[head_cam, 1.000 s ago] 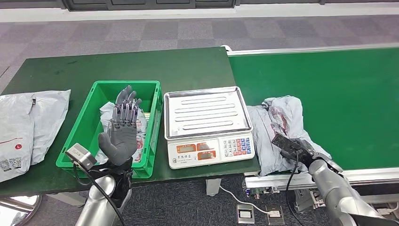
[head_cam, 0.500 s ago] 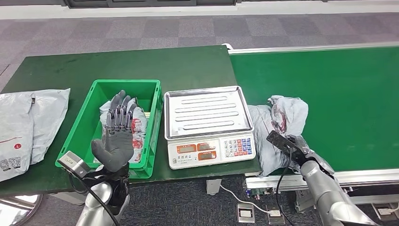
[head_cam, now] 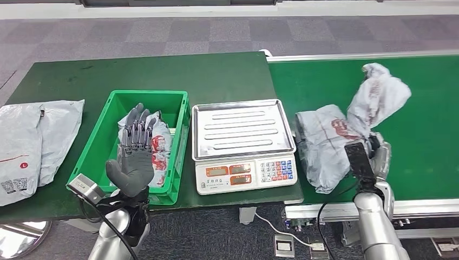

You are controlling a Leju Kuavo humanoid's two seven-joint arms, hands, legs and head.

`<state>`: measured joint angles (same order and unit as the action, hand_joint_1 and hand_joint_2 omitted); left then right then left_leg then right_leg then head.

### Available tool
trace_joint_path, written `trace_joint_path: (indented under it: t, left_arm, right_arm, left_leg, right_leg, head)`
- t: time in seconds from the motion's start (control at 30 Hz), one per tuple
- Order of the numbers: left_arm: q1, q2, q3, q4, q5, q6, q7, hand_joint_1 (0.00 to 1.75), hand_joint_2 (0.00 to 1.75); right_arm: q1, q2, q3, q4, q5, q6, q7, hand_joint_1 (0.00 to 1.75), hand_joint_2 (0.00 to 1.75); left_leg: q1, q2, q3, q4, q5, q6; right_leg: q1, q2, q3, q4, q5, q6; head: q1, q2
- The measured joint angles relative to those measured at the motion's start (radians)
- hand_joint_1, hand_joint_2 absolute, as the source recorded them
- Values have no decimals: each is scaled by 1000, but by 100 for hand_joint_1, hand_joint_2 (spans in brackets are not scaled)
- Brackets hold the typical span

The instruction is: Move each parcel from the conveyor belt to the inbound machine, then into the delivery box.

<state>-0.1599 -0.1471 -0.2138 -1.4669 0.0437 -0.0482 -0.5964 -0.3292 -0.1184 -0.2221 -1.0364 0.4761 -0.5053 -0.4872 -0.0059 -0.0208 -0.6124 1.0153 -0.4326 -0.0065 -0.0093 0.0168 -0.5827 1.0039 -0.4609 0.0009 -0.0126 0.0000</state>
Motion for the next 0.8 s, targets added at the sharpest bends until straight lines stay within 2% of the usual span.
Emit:
trace_joint_path:
  t: [0.1, 0.2, 0.3, 0.4, 0.57, 0.8]
  left_arm:
    - [-12, -5, 0, 10, 6, 0, -1, 0, 0]
    - [-26, -10, -1, 18, 10, 0, -1, 0, 0]
    - [-40, -13, -2, 26, 12, 3, 2, 0, 0]
    - [-50, -14, -2, 34, 13, 8, 2, 0, 0]
    - [-56, -17, -2, 41, 14, 17, 2, 0, 0]
    - [-60, -18, -2, 46, 14, 18, 2, 0, 0]
  right_arm:
    - [49, 28, -46, -142, -90, -111, -113, 175, 175]
    - [86, 86, -110, -355, -162, -179, -191, 175, 175]
    - [92, 150, -155, -577, -147, -194, -212, 175, 175]
    - [91, 198, -162, -727, -91, -195, -214, 175, 175]
    - [86, 238, -162, -847, -67, -192, -213, 175, 175]
    - [86, 261, -162, -903, -67, -190, -213, 175, 175]
  left_leg:
    - [-1, 0, -1, 0, 0, 0]
    - [-2, 0, -2, 0, 0, 0]
    - [-2, 1, -2, 0, 0, 0]
    - [-2, 2, -2, 0, 0, 0]
    - [-2, 3, -2, 0, 0, 0]
    - [-2, 3, -2, 0, 0, 1]
  right_leg:
    - [-1, 0, 0, 0, 0, 0]
    - [-2, -1, -3, 1, 0, 0]
    - [-2, 0, -4, 1, -1, 0]
    - [-2, 1, -4, 1, -1, -1]
    - [-2, 1, -3, 1, -1, 0]
    - [-2, 1, -3, 1, 0, 0]
  head:
    - [0, 0]
    - [0, 0]
    - [0, 0]
    - [0, 0]
    - [0, 0]
    - [0, 0]
